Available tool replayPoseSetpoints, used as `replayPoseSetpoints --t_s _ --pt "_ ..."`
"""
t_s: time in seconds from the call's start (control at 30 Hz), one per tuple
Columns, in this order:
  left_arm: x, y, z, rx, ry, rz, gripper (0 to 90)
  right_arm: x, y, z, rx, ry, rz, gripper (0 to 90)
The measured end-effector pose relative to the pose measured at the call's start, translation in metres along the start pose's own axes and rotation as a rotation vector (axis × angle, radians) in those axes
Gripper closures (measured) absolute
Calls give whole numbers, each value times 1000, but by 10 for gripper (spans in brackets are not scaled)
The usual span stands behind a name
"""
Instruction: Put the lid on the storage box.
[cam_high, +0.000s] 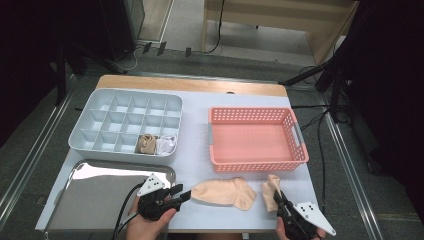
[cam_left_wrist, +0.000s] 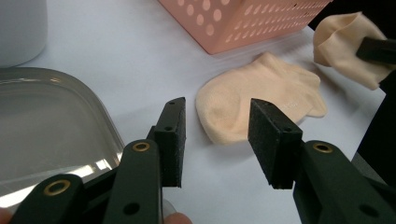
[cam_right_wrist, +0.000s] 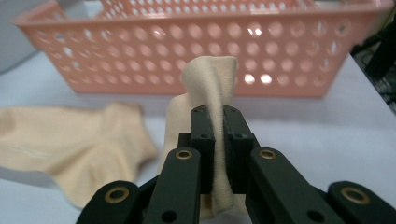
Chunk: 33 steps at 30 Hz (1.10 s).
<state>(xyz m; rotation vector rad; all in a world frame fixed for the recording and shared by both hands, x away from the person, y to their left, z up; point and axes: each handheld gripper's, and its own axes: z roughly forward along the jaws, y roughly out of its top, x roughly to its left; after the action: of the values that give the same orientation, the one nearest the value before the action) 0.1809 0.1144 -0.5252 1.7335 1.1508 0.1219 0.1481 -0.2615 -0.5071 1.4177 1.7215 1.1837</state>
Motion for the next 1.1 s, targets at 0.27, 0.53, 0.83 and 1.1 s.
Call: replayPoseSetpoints --t_s 0.27,0.53,0.83,1.1 --pt "-1 0 1 0 2 7 601 44 11 -5 -35 109 -3 857" --pt "-2 -1 1 8 0 11 603 79 -9 21 70 191 -53 690" --pt "1 2 -4 -12 -1 -1 597 54 -3 4 -34 212 54 642" --pt "-2 1 -1 -2 -8 7 591 65 -17 16 70 215 -5 620"
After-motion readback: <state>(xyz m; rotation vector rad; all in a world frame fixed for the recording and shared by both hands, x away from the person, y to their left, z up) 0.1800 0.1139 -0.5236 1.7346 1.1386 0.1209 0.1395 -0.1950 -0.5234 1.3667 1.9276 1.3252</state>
